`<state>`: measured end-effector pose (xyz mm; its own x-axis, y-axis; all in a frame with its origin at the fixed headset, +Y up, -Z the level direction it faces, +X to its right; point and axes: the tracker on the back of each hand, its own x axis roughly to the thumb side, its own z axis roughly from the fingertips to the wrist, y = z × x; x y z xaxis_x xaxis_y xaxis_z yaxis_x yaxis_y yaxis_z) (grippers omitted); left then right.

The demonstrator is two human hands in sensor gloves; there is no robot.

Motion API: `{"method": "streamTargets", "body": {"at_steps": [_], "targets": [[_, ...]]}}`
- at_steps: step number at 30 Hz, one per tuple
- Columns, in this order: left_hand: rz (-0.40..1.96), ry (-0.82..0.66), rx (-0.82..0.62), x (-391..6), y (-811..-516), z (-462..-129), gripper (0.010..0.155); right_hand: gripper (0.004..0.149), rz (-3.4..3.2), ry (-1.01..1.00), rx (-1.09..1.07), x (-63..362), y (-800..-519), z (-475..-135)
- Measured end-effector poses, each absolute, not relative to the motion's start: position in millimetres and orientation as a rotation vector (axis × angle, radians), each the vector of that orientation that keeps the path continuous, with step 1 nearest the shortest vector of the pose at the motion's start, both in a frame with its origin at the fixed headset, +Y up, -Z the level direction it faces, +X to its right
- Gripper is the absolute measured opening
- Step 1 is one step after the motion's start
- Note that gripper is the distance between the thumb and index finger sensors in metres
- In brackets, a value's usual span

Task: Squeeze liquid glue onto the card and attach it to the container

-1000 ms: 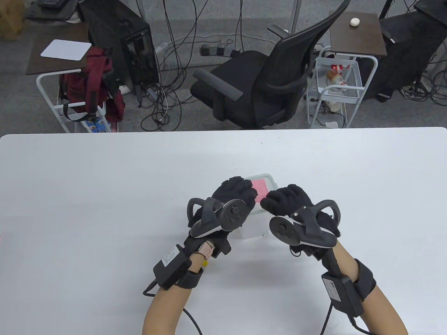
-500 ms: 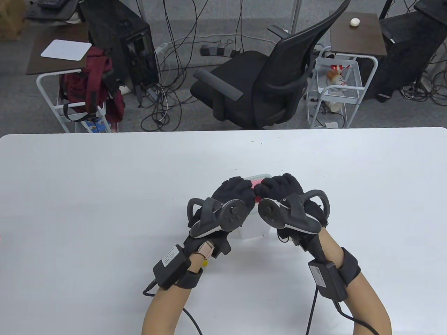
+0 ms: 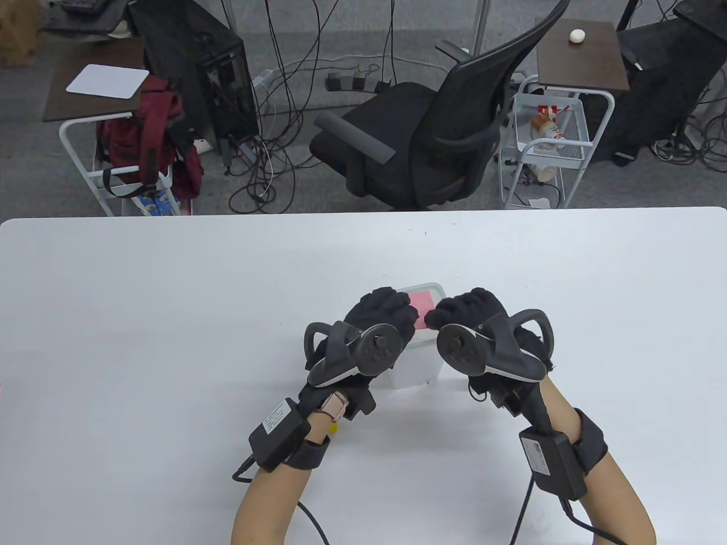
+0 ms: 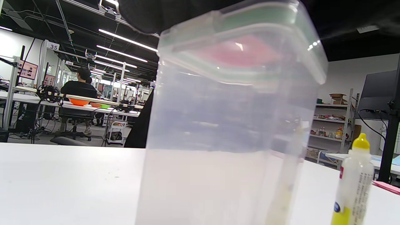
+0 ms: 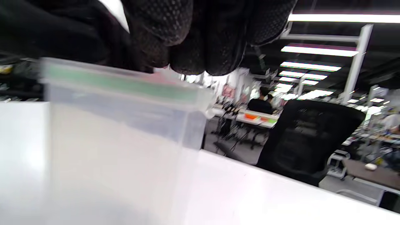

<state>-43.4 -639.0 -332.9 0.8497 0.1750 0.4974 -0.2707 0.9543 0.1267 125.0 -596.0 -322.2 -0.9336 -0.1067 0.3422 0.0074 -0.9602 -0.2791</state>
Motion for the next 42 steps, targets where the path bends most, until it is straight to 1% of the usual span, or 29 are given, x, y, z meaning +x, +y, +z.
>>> {"method": "streamTargets", "body": {"at_steps": [2,5,7,10,16,19,22,23,24,26,27,29,30,36,42], "targets": [[0.232,-0.505,0.196,-43.3,-638.8,-332.9,0.042,0.039,-3.022,0.396,-0.527,120.1,-598.8,-331.4],[0.232,-0.505,0.196,-43.5,-638.7,-332.9,0.042,0.04,-3.01,0.262,-0.503,111.9,-611.3,-344.1],[0.229,-0.503,0.202,-42.5,-638.9,-332.5,0.042,0.039,-2.97,0.38,-0.514,109.8,-613.1,-339.3],[0.228,-0.505,0.202,-42.9,-638.8,-332.7,0.042,0.038,-2.907,0.401,-0.549,110.3,-612.3,-330.3],[0.232,-0.502,0.204,-42.8,-639.4,-332.3,0.042,0.037,-2.886,0.376,-0.681,121.7,-607.7,-308.4],[0.236,-0.503,0.203,-42.9,-639.5,-332.4,0.042,0.036,-2.863,0.347,-0.705,124.1,-602.7,-302.3],[0.243,-0.502,0.202,-43.3,-639.7,-332.6,0.042,0.035,-2.925,0.284,-0.678,123.7,-598.4,-310.3],[0.244,-0.502,0.202,-43.2,-639.9,-332.6,0.043,0.036,-2.94,0.302,-0.643,123.0,-598.5,-313.4],[0.245,-0.503,0.202,-43.2,-640.1,-332.6,0.042,0.038,-2.942,0.373,-0.569,121.0,-599.3,-319.2],[0.245,-0.504,0.202,-43.3,-640.0,-332.7,0.042,0.041,-2.941,0.385,-0.502,116.2,-602.9,-328.0],[0.243,-0.505,0.202,-43.4,-640.0,-332.8,0.042,0.042,-2.944,0.323,-0.52,112.4,-606.8,-332.7],[0.243,-0.504,0.202,-43.5,-640.0,-332.9,0.042,0.041,-2.951,0.288,-0.555,106.7,-613.7,-336.1],[0.244,-0.502,0.202,-43.2,-640.1,-333.0,0.042,0.04,-2.935,0.365,-0.526,106.6,-613.5,-334.0],[0.239,-0.504,0.203,-43.0,-640.2,-333.0,0.04,0.039,-2.89,0.356,-0.589,109.9,-609.6,-324.9],[0.239,-0.501,0.206,-42.8,-640.5,-332.6,0.042,0.037,-2.87,0.373,-0.69,121.3,-607.9,-303.6]]}}
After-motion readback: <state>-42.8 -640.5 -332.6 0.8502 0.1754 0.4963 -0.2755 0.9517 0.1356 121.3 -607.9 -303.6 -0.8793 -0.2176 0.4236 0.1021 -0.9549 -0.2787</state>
